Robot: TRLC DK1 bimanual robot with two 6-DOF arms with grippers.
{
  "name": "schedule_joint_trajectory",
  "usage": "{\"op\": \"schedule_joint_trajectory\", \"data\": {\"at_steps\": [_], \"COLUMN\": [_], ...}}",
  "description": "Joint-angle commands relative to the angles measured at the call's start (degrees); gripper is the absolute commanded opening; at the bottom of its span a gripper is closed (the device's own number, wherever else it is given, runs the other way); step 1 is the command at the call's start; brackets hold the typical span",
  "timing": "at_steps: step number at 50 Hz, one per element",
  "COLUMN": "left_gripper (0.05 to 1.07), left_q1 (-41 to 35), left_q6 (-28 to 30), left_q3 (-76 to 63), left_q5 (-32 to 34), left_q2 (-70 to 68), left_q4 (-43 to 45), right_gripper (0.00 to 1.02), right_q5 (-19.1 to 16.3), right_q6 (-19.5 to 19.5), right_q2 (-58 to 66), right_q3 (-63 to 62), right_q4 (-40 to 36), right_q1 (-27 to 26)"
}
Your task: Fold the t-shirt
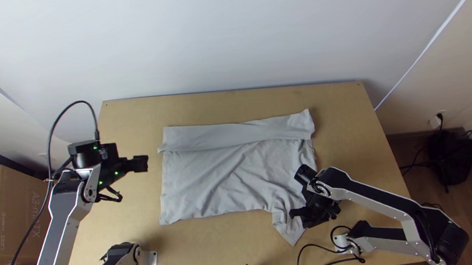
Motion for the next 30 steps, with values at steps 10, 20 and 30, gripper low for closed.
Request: {"op": "schedule_joint_trajectory", "data": {"at_steps": [10, 20, 30], "left_gripper": [1.02, 1.01, 1.01], "left_q1": [-5.8, -7.5, -10.3], "left_q6": [13.2, 17.8, 17.9], "left_q3": [1.3, -0.8, -1.8], "left_q5": [0.5, -3.2, -5.4], "left_q2": [2.1, 7.4, 12.2], "left_q4": [-19.8, -29.5, -35.6], "right_gripper": [0.02, 0.02, 0.02], "right_q5": [0.1, 0.2, 0.3], "right_q6": [-1.7, -1.7, -1.7], "right_q2": [0.2, -0.8, -1.5], "right_q3": [-0.5, -0.3, -0.2], "right_q4": [0.9, 0.9, 0.9], "right_q1": [0.9, 0.9, 0.6]}}
